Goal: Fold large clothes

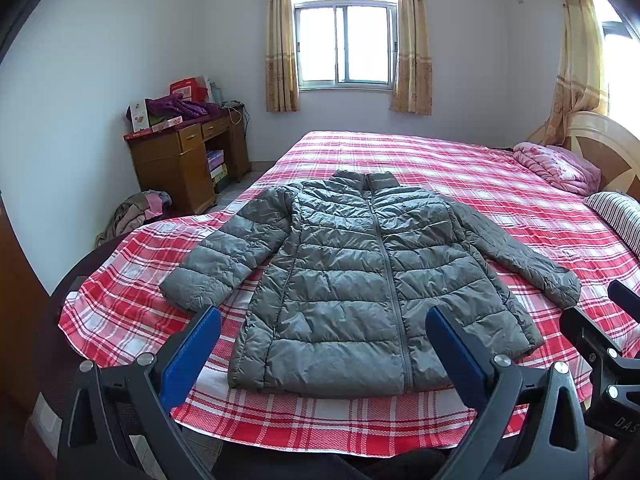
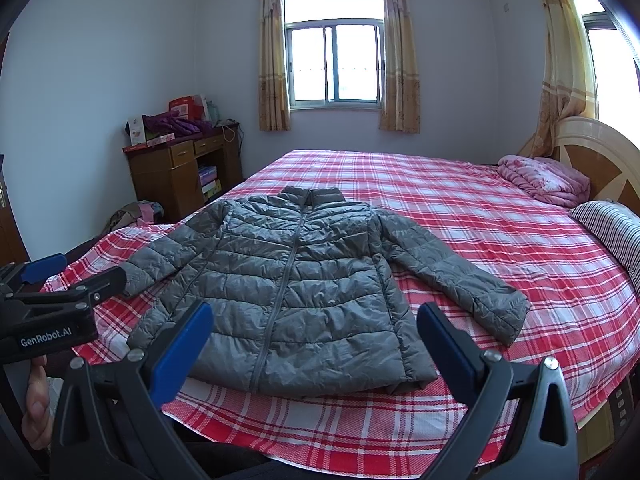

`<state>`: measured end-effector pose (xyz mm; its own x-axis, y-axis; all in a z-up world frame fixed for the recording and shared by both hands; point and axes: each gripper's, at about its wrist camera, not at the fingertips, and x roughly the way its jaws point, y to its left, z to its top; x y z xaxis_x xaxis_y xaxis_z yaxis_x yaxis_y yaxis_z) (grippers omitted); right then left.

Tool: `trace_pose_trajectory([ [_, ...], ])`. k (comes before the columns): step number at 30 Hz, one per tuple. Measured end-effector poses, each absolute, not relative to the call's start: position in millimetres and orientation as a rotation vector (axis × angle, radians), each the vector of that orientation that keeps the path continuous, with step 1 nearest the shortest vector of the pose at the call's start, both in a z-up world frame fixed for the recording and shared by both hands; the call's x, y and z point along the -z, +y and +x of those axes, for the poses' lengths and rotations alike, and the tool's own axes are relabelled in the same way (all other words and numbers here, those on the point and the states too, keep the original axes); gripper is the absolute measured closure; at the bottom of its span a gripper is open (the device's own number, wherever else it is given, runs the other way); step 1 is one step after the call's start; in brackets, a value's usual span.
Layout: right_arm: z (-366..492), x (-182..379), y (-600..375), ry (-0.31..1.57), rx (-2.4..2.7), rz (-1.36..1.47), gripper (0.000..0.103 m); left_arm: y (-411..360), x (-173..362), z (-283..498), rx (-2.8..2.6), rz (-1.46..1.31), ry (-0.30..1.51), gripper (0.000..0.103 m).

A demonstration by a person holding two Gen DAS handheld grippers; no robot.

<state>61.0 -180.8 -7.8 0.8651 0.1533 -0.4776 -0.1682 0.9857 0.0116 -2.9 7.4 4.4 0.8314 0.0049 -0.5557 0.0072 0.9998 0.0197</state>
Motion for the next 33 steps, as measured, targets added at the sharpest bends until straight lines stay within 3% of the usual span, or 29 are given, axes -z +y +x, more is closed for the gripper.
trace_pose_trajectory([
  [33, 66.2, 9.7, -189.0, 0.512, -0.171, -0.012, 0.0, 10.0, 3.7, 1.8, -0.001, 0.026, 0.602, 0.001],
])
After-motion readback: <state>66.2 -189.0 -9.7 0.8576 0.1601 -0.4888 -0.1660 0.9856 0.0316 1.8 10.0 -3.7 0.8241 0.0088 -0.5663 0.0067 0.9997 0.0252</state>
